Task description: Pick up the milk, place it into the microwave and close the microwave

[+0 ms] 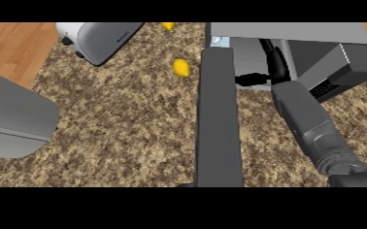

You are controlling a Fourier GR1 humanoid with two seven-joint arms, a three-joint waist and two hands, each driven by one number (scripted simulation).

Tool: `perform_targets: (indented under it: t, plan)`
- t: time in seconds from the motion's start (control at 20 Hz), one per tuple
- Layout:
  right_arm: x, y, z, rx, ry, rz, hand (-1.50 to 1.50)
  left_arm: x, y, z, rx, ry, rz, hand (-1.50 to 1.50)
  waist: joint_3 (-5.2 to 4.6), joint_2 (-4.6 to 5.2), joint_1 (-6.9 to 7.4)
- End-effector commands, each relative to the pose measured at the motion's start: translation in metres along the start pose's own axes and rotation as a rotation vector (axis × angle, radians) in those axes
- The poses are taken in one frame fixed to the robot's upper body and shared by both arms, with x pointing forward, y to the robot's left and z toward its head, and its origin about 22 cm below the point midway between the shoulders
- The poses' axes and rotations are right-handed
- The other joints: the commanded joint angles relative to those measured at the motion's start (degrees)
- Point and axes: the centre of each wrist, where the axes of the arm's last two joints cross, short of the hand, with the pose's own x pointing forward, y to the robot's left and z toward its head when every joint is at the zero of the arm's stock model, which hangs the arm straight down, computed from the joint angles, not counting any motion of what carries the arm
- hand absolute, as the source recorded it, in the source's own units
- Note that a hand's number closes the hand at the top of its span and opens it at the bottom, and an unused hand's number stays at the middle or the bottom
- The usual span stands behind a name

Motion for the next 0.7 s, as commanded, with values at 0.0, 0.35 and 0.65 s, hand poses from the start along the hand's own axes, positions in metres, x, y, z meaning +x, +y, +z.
perform_targets:
  t: [0.0,0.35,0.65]
  plan:
    - [-0.001,0.003,0.002,0.018,-0.004,-0.081,-1.50,-0.010,-0.008,0.000,-0.047,0.007,0.012,-1.50,-0.10,-0.70,-0.94]
    - [-0.026,-0.004,0.036,0.063,0.004,-0.188,-1.50,-0.003,-0.033,-0.033,-0.092,0.006,-0.018,-1.50,-0.16,-1.41,-3.20]
    - [-0.052,0.010,0.091,0.096,0.024,-0.243,-1.50,-0.012,-0.048,-0.043,-0.163,0.029,0.002,-1.50,-0.24,-1.92,-4.27]
